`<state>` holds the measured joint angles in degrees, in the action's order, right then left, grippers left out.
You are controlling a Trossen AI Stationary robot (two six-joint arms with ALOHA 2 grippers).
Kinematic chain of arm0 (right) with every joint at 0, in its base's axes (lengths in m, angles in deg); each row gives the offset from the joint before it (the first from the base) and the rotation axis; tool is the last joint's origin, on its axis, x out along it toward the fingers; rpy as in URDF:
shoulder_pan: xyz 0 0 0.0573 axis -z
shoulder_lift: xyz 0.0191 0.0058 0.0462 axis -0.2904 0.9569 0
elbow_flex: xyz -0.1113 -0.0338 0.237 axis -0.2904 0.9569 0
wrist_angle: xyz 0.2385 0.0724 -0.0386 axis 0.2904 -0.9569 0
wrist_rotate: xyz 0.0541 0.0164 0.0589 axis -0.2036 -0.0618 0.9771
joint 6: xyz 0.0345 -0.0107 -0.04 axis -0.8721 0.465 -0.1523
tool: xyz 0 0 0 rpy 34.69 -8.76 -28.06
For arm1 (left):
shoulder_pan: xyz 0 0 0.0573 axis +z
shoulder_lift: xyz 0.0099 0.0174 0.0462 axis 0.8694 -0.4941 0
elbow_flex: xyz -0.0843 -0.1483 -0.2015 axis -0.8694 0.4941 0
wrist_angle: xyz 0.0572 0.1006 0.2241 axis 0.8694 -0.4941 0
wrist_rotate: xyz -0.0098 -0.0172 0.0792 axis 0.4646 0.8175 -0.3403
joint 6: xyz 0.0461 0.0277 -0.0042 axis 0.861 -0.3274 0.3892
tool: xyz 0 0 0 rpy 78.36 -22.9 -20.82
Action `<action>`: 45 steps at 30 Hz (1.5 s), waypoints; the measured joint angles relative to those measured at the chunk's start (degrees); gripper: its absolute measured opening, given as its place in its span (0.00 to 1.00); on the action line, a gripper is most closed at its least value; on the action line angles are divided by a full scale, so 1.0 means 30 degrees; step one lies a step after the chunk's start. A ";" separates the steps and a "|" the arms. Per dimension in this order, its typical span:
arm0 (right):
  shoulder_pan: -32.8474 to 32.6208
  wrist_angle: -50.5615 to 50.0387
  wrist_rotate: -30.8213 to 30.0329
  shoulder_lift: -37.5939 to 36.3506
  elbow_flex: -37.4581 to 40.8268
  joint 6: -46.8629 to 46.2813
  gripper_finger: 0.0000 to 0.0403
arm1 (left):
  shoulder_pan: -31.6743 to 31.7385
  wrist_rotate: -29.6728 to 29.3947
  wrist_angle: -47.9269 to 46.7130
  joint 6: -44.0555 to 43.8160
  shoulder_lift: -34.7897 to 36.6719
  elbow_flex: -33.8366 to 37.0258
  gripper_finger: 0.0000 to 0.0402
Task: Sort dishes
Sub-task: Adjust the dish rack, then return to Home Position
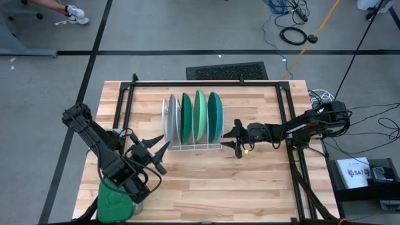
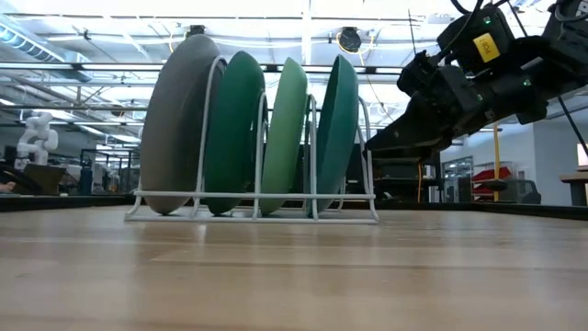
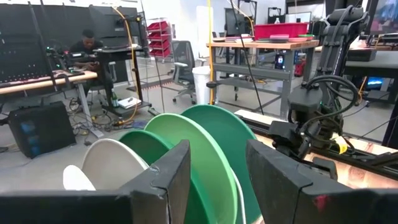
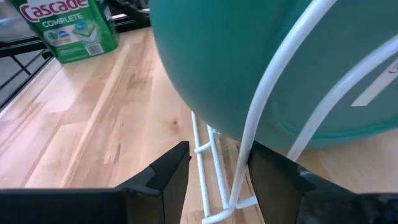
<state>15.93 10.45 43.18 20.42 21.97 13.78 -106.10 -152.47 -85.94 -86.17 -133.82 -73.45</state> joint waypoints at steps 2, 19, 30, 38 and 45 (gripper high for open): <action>-0.0087 -0.0017 -0.0001 0.0000 0.0000 -0.0088 0.38 | 0.0000 0.0007 0.0000 0.0000 0.0000 0.0000 0.39; -0.0662 -0.0741 -0.4227 -0.1002 0.0000 0.0220 0.41 | 0.0250 0.1727 0.0451 -0.0007 0.0000 -0.0007 0.39; -0.0735 -0.6467 -0.4741 -0.5754 0.0000 0.1391 0.42 | 0.0373 0.1079 0.0666 0.1507 -0.0006 0.0393 0.39; -0.0727 -1.1349 -0.6297 -1.3190 0.0000 0.3558 0.42 | -0.0588 -0.0392 -0.4036 0.1493 0.3718 0.0332 0.33; -0.0720 -1.5538 -0.7515 -1.8710 0.0000 0.4258 0.42 | 0.1786 0.0648 -0.4589 0.0160 0.6222 0.1348 0.14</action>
<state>13.77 -36.16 20.63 -35.71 21.97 26.55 -100.74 -150.52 -99.71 -85.69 -115.15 -69.41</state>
